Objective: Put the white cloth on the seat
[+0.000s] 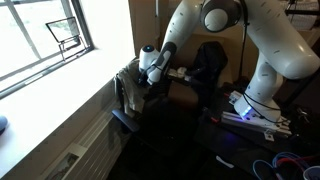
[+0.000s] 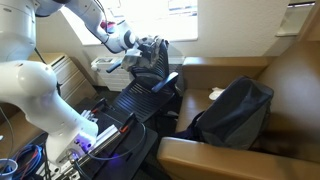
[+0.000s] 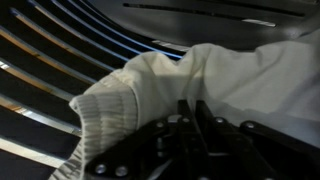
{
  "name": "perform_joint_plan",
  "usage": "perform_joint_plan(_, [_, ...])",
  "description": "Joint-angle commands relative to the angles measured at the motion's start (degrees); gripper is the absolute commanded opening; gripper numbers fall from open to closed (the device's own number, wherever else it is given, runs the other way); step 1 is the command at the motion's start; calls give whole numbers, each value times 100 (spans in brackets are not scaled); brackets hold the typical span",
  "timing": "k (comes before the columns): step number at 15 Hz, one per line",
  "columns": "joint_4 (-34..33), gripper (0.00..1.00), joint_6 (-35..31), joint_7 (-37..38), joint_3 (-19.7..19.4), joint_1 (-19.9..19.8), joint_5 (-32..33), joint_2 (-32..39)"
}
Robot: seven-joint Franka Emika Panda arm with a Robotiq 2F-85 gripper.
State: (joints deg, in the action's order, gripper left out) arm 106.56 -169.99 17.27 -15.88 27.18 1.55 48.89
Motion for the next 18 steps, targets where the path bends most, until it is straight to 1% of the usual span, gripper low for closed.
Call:
perform_joint_plan(1, [-194,0,-184,-233,422,-456,25,-5])
perform_joint_plan(2, [-180,0,-279,-402,672,-675,1,-120])
perform_joint_plan(4, [-130,0,-531,-891,1410,-1303,-64,-362])
perform_joint_plan(5, [-47,0,-548,-1107,1689,-1521,-45,-516])
perform_joint_plan(7, [315,0,-249,-1735,2353,-2030,51,-1138])
perform_joint_plan(9, [780,0,-354,-2244,2718,-2308,139,-1668])
perform_joint_plan(11, [1141,0,-440,-2611,2813,-2381,267,-2262])
perform_joint_plan(12, [1318,0,-543,-2665,2703,-2285,367,-2581])
perform_joint_plan(14, [1662,0,-864,-2649,2486,-2114,573,-3217])
perform_joint_plan(15, [1819,0,-1027,-2746,2585,-2190,613,-3498])
perform_joint_plan(18, [2288,0,-1606,-2637,2471,-2069,806,-4395])
